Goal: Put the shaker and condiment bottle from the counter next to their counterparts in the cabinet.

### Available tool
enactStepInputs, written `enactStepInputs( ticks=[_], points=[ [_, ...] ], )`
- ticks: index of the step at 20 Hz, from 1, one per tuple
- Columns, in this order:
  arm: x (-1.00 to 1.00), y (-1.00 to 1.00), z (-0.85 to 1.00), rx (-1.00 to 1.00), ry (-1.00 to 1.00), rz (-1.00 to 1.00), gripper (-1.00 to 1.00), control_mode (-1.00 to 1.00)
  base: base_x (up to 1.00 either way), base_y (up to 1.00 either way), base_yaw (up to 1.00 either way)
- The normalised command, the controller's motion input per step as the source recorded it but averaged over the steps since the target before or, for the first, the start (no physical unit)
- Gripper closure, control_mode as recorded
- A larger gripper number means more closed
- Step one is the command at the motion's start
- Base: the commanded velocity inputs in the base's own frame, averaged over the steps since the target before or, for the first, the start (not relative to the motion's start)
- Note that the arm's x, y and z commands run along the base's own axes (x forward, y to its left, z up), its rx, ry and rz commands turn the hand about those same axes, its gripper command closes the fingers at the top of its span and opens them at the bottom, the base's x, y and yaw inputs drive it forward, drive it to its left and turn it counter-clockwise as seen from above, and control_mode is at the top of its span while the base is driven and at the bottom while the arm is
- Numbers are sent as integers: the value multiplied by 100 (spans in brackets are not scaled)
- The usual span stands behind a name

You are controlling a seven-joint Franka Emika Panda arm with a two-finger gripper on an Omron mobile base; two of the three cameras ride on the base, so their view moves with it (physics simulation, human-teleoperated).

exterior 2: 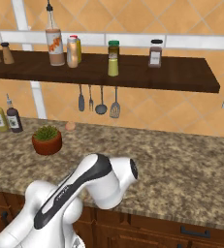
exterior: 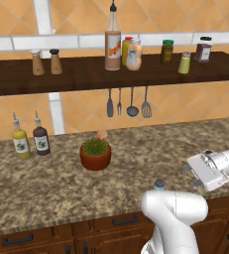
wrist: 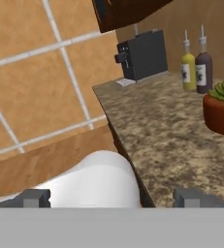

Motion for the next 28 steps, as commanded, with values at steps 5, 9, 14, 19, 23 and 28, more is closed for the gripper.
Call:
enactStepInputs(
  ticks=[5,9,14,19,23,28],
  points=[
    [8,0,-35,0,3,2,-100,-100,0,0,0],
    [9,0,-23,0,0,2,-100,-100,0,0,0],
    [33,1,-4,0,1,0,-100,-100,0,0,0],
    [29,4,-9,0,1,1,-100,-100,0,0,0],
    [15,0,-21,0,0,3,-100,-100,0,0,0],
    [12,0,-6,0,1,5,-100,-100,0,0,0]
  ],
)
